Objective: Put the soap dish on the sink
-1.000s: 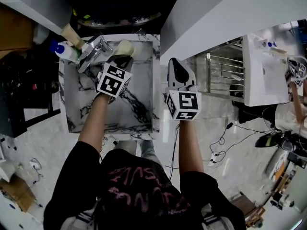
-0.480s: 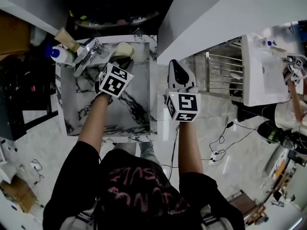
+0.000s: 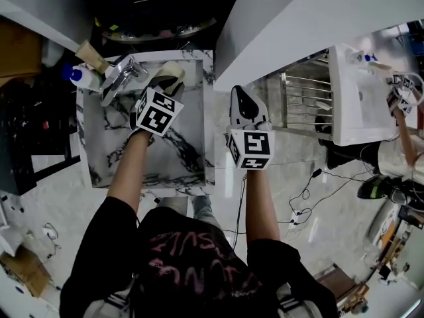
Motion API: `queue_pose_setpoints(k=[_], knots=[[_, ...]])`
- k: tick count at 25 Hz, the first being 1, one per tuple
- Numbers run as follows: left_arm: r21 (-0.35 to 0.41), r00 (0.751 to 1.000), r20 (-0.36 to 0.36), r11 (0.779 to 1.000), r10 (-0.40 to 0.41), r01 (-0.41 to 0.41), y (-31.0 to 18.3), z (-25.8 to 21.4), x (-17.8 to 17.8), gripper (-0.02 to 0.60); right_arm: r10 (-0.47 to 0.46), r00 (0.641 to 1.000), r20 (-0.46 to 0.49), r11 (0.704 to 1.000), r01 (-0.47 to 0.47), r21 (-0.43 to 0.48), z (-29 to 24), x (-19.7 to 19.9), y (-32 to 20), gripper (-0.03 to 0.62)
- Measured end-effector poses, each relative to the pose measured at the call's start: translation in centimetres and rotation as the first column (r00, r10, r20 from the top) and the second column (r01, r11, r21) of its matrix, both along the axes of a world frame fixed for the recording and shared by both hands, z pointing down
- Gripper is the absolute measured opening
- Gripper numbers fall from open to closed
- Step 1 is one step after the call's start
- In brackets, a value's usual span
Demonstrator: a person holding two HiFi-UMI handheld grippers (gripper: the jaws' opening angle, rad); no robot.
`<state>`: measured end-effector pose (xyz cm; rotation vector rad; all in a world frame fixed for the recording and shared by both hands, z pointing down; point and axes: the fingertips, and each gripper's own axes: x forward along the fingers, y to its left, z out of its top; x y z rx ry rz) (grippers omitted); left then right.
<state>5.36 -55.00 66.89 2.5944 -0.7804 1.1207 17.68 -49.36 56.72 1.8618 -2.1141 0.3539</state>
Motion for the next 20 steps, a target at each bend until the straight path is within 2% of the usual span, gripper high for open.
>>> queue_pose_setpoints(k=[9, 20], knots=[[0.022, 0.999, -0.022, 0.999, -0.036, 0.036, 0.8, -2.1, -0.9, 0.074, -0.027, 1.000, -0.013, 1.000, 0.028, 0.015, -1.8, -1.0, 1.2, 0.014], [0.097, 0.993, -0.073, 0.990, -0.092, 0.099, 3.8, -7.2, -2.0, 0.024, -0.030, 0.999, -0.018, 0.996, 0.032, 0.079, -5.1, -1.1, 4.1, 0.014]])
